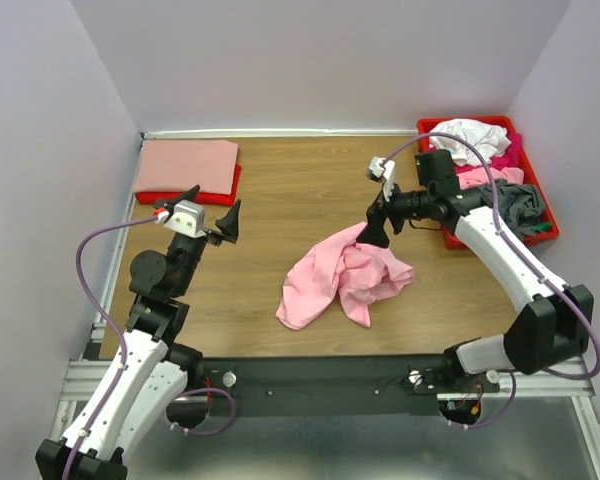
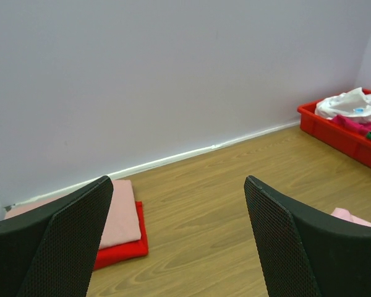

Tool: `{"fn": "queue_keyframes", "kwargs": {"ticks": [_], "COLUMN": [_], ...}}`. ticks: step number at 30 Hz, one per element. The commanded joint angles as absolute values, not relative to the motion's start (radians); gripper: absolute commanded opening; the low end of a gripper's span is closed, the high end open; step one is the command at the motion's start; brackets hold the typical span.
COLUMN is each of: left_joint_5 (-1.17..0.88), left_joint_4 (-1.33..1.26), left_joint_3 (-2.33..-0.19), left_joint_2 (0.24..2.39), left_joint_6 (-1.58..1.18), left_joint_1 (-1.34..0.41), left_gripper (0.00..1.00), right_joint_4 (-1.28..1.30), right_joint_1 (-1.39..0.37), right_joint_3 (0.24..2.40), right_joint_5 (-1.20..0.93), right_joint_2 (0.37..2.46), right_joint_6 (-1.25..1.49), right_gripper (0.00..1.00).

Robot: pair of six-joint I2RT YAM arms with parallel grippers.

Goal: Fold and stack the t-shirts
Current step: Move the tshirt to the center of the board, then flatten the tshirt out

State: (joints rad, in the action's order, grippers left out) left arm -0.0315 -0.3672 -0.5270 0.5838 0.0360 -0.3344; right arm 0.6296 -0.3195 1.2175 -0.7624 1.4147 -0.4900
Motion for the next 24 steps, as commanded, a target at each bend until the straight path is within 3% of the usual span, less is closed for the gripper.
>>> {"fn": "queue_keyframes", "kwargs": {"ticks": [1, 5, 12, 15, 16, 19, 24], "left_joint_5": [-0.139, -0.163, -0.254, -0.343, -0.351, -0.309, -0.285], "left_joint_4": [-0.397, -0.385, -0.102, -0.080, -0.071, -0.031, -0.028], "left_joint_3": [-0.526, -0.540, -0.735, -0.709, -0.703, -0.686, -0.669], "left_joint_2": [0.598, 0.643, 0.914, 0.962, 0.988, 1.032, 1.147], "left_joint_6": [0.020, -0.069, -0.374, -0.483, -0.498, -0.523, -0.519], "left_joint_1": [-0.341, -0.345, -0.347, -0.359, -0.368, -0.443, -0.537], "left_gripper": [0.94, 0.95, 0.81, 0.75, 0.75, 0.73, 0.70], "right_joint_4": [0.563, 0.450, 0.370, 0.357, 0.363, 0.434, 0.436], "right_joint_1": [-0.225, -0.069, 0.018, 0.029, 0.032, 0.034, 0.035], "right_joint_3": [1.163, 1.028, 0.792, 0.706, 0.693, 0.791, 0.773], "right_joint_5": [-0.711, -0.770, -0.695, -0.678, -0.762, -0.715, -0.683], "right_joint_2": [1.312, 1.163, 1.014, 1.063, 1.092, 1.154, 1.178], "right_joint_6": [-0.488, -0.419, -0.399, -0.335, -0.375, -0.348, -0.364], "right_gripper": [1.00, 1.00, 1.00, 1.00, 1.00, 1.00, 1.00]}}
